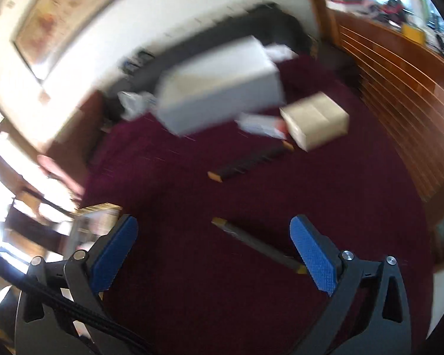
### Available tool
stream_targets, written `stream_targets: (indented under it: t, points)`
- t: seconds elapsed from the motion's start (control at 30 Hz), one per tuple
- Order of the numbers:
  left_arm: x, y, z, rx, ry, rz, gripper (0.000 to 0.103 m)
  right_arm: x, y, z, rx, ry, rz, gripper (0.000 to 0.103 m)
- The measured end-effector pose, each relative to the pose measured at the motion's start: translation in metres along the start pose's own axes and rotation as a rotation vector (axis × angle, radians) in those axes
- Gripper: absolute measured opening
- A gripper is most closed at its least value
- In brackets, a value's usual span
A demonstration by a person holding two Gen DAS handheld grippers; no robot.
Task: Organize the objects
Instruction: 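Grasp a yellow-cap black marker on the cloth with the right gripper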
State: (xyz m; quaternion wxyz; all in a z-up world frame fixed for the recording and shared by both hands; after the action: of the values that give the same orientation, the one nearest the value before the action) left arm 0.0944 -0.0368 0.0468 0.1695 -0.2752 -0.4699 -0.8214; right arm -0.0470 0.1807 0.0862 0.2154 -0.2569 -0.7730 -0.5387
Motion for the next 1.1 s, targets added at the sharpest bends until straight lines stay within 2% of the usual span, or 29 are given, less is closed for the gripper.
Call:
stream_targets:
  t: [0.1,0.2,0.33,0.4,0.53,0.6,0.67,0.7,0.73,0.83,0.9,1.0,1.1]
  points:
    - [-0.012,-0.029,0.007,0.003,-0.02,-0.084,0.059,-0.004,-0.031,0.015,-0.004,-0.055,-0.046,0.103]
    - [-0.019,-0.044,0.013,-0.001,-0.041,-0.134,0.059,0.009,-0.058,0.022,-0.048,-0.05,-0.065,0.103]
    - [-0.023,-0.047,0.015,0.0,-0.048,-0.15,0.059,0.033,-0.105,0.018,-0.185,0.04,-0.092,0.103]
    - [-0.023,-0.048,0.011,0.009,-0.038,-0.16,0.059,0.044,-0.127,0.026,-0.281,0.023,-0.135,0.101]
    - [-0.021,-0.043,0.0,0.027,-0.015,-0.16,0.059,0.056,-0.171,0.036,-0.332,-0.058,-0.221,0.087]
    - [-0.02,-0.038,-0.009,0.035,0.006,-0.155,0.059,0.06,-0.187,0.04,-0.321,-0.11,-0.235,0.086]
    - [-0.019,-0.037,-0.018,0.042,0.024,-0.152,0.059,0.067,-0.192,0.04,-0.372,-0.1,-0.218,0.076]
    - [-0.019,-0.036,-0.02,0.048,0.032,-0.151,0.059,0.069,-0.194,0.038,-0.393,-0.078,-0.209,0.058]
    - [-0.019,-0.035,-0.024,0.05,0.043,-0.151,0.059,0.07,-0.194,0.036,-0.411,-0.053,-0.196,0.035]
    - [-0.019,-0.033,-0.029,0.038,0.069,-0.152,0.059,0.065,-0.191,0.027,-0.407,0.025,-0.189,0.019]
    - [-0.017,-0.032,-0.031,0.035,0.073,-0.147,0.059,0.056,-0.185,0.021,-0.367,0.067,-0.203,0.012]
    - [-0.009,-0.029,-0.026,0.012,0.071,-0.14,0.059,0.04,-0.169,0.022,-0.317,0.092,-0.229,0.012]
    - [0.001,-0.028,-0.017,-0.002,0.053,-0.127,0.059,0.024,-0.143,0.035,-0.306,0.099,-0.231,0.012]
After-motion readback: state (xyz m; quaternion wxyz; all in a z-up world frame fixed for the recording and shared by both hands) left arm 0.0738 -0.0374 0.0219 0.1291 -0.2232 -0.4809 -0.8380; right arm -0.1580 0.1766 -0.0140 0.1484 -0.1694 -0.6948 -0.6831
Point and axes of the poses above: each gripper's, at about its wrist camera, not at the fingertips, and y roughly against the way its jaws point, z to its right, x to its top, the point moved 5 cm from there along -y, roughly the way its jaws point, and after that the axes turned 5 degrees about y, right-handed, at the moved point
